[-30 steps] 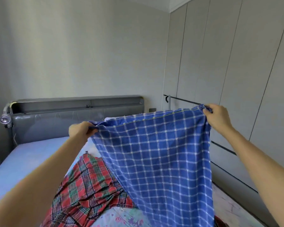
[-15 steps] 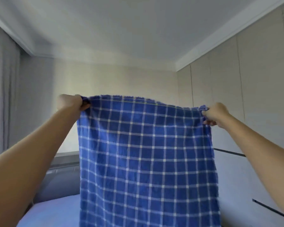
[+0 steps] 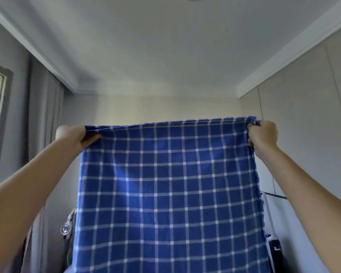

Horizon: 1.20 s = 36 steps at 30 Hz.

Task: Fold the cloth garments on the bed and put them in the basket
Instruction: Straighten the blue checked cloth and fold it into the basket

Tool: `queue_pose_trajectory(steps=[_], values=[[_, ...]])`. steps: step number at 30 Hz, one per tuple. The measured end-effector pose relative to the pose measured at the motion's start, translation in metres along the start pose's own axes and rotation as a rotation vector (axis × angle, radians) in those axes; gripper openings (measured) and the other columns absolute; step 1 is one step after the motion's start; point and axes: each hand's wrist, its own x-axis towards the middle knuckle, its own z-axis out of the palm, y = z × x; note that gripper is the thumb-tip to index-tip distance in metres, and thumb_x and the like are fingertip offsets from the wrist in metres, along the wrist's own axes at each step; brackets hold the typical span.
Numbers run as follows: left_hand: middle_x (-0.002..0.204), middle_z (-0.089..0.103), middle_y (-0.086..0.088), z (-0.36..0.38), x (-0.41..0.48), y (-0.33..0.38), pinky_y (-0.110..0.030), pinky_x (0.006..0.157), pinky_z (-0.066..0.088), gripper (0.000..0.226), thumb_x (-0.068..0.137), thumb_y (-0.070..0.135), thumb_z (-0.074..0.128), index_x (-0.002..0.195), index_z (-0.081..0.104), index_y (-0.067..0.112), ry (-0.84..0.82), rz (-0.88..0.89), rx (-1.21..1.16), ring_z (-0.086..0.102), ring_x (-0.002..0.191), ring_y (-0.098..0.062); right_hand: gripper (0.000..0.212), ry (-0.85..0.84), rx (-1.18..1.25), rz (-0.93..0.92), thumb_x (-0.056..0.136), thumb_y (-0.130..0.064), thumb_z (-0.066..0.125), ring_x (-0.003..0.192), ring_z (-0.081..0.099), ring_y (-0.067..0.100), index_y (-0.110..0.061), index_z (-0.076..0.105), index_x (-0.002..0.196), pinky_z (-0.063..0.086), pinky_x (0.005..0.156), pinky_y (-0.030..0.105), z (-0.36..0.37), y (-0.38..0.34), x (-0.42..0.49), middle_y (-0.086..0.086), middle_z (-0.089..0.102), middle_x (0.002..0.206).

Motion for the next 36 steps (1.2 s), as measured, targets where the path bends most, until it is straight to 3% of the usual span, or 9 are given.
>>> queue_pose_trajectory(steps=[2, 6, 8, 10, 14, 17, 21, 29, 36], values=[[0.086, 0.063, -0.013, -0.002, 0.005, -0.012, -0.020, 0.032, 0.046, 0.021, 0.091, -0.009, 0.046, 0.077, 0.057, 0.001, -0.019, -0.091, 0.079, 0.061, 0.036, -0.015, 0.020, -0.036, -0.012, 0.040, 0.094, -0.013, 0.047, 0.054, 0.061, 0.025, -0.010, 0.057, 0.077, 0.055, 0.051, 0.033, 0.020, 0.014, 0.003, 0.008, 0.059, 0.066], [0.037, 0.055, -0.016, -0.011, 0.022, -0.075, -0.027, 0.025, 0.042, 0.031, 0.098, -0.007, 0.033, 0.072, 0.050, -0.003, 0.013, -0.266, 0.281, 0.054, 0.026, -0.023, 0.021, -0.281, 0.021, 0.301, 0.092, 0.004, 0.039, 0.078, 0.065, 0.033, -0.004, 0.056, 0.084, 0.058, 0.069, 0.044, 0.076, 0.086, 0.002, 0.016, 0.062, 0.090], [0.041, 0.056, -0.020, -0.020, 0.035, -0.124, -0.032, 0.020, 0.037, 0.027, 0.098, -0.007, 0.034, 0.073, 0.045, -0.005, 0.077, -0.397, 0.283, 0.052, 0.026, -0.030, 0.023, -0.382, 0.014, 0.429, 0.090, 0.008, 0.038, 0.085, 0.062, 0.033, -0.001, 0.059, 0.090, 0.056, 0.068, 0.042, 0.106, 0.140, -0.012, 0.020, 0.063, 0.105], [0.068, 0.060, -0.024, -0.028, 0.044, -0.169, -0.033, 0.021, 0.039, 0.024, 0.095, -0.010, 0.038, 0.073, 0.044, -0.003, 0.153, -0.430, 0.276, 0.056, 0.036, -0.033, 0.021, -0.426, 0.054, 0.540, 0.093, 0.007, 0.037, 0.085, 0.060, 0.032, 0.000, 0.056, 0.099, 0.054, 0.073, 0.041, 0.126, 0.188, -0.034, 0.022, 0.060, 0.110], [0.096, 0.055, -0.017, -0.020, 0.042, -0.222, -0.027, 0.041, 0.054, 0.024, 0.092, -0.014, 0.036, 0.085, 0.057, -0.005, 0.170, -0.305, 0.161, 0.055, 0.068, -0.025, 0.016, -0.387, 0.275, 0.635, 0.098, -0.001, 0.037, 0.085, 0.054, 0.027, 0.000, 0.053, 0.098, 0.050, 0.091, 0.044, 0.156, 0.226, -0.058, 0.025, 0.058, 0.109], [0.098, 0.055, -0.016, 0.002, 0.062, -0.182, -0.028, 0.072, 0.058, 0.034, 0.092, -0.016, 0.033, 0.102, 0.060, 0.000, 0.090, -0.037, -0.110, 0.058, 0.080, -0.023, 0.014, -0.300, 0.677, 0.465, 0.098, -0.005, 0.043, 0.095, 0.053, 0.024, -0.010, 0.051, 0.088, 0.055, 0.082, 0.029, 0.168, 0.181, -0.016, 0.015, 0.060, 0.100], [0.082, 0.057, -0.009, 0.023, 0.081, -0.099, -0.020, 0.060, 0.057, 0.038, 0.093, -0.013, 0.032, 0.084, 0.056, 0.015, 0.063, 0.212, -0.368, 0.060, 0.067, -0.013, 0.020, -0.353, 1.177, 0.245, 0.096, 0.003, 0.041, 0.094, 0.061, 0.021, -0.009, 0.056, 0.090, 0.052, 0.094, 0.037, 0.159, 0.092, 0.031, 0.009, 0.064, 0.095], [0.089, 0.063, -0.008, -0.005, 0.008, -0.084, -0.025, 0.074, 0.058, 0.039, 0.093, -0.010, 0.034, 0.086, 0.063, 0.017, 0.027, 0.186, -0.305, 0.065, 0.075, -0.015, 0.024, -0.349, 1.001, 0.221, 0.096, 0.003, 0.036, 0.077, 0.066, 0.016, -0.011, 0.054, 0.088, 0.055, 0.076, 0.028, 0.076, 0.069, -0.008, 0.003, 0.068, 0.082], [0.077, 0.062, -0.010, -0.081, -0.127, -0.144, -0.022, 0.063, 0.059, 0.033, 0.089, -0.008, 0.038, 0.078, 0.063, 0.009, 0.085, 0.077, 0.110, 0.065, 0.055, -0.010, 0.026, -0.371, 0.229, 0.295, 0.097, -0.001, 0.039, 0.052, 0.064, 0.003, -0.019, 0.051, 0.082, 0.054, 0.054, 0.017, -0.029, 0.123, -0.102, 0.003, 0.061, 0.085]])
